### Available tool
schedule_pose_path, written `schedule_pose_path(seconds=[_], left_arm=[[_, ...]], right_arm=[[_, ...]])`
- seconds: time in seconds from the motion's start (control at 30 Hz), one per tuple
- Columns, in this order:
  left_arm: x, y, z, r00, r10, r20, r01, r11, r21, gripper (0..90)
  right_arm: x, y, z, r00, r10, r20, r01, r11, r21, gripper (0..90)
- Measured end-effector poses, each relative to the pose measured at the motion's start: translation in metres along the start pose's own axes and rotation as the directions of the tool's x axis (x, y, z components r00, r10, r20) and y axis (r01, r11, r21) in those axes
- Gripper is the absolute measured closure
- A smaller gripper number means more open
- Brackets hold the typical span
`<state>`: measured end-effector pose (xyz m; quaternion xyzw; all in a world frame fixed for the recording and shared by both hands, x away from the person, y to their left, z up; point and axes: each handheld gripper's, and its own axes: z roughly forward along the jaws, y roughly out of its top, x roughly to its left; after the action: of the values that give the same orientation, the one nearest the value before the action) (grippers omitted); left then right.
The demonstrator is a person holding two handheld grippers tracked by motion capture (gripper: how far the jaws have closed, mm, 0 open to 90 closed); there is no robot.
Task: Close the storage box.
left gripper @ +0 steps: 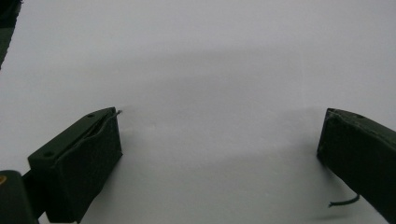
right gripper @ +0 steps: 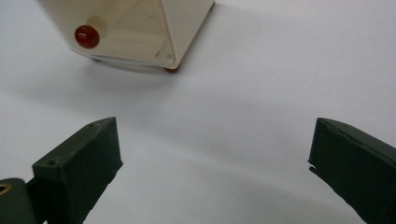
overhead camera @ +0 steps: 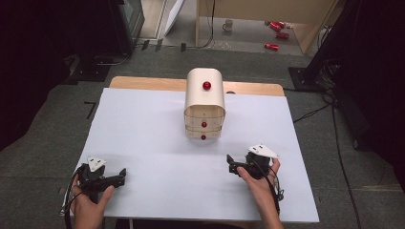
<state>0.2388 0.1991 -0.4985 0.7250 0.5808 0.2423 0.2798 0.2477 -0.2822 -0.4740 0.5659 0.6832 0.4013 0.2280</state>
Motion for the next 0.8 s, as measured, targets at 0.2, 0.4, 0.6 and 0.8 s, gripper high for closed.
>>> schedule_pose_path(seconds=[0.2,0.4,0.6,0.8], left_arm=[[0.000,0.000,0.000,1.0000,0.000,0.000,0.000,1.0000,0.000,0.0],[0.000,0.000,0.000,1.0000,0.000,0.000,0.000,1.0000,0.000,0.0],[0.000,0.000,0.000,1.0000,0.000,0.000,0.000,1.0000,0.000,0.0],[0.000,0.000,0.000,1.0000,0.000,0.000,0.000,1.0000,0.000,0.0]], right_arm=[[-0.014,-0.010,-0.010,0.9996,0.004,0.027,-0.004,1.000,0.014,2.0],[-0.030,-0.019,-0.022,0.9979,0.031,0.056,-0.032,0.999,0.012,2.0],[-0.049,-0.027,-0.036,0.9940,0.056,0.093,-0.057,0.998,0.013,2.0],[-0.064,-0.033,-0.049,0.9887,0.089,0.121,-0.091,0.996,0.015,2.0]])
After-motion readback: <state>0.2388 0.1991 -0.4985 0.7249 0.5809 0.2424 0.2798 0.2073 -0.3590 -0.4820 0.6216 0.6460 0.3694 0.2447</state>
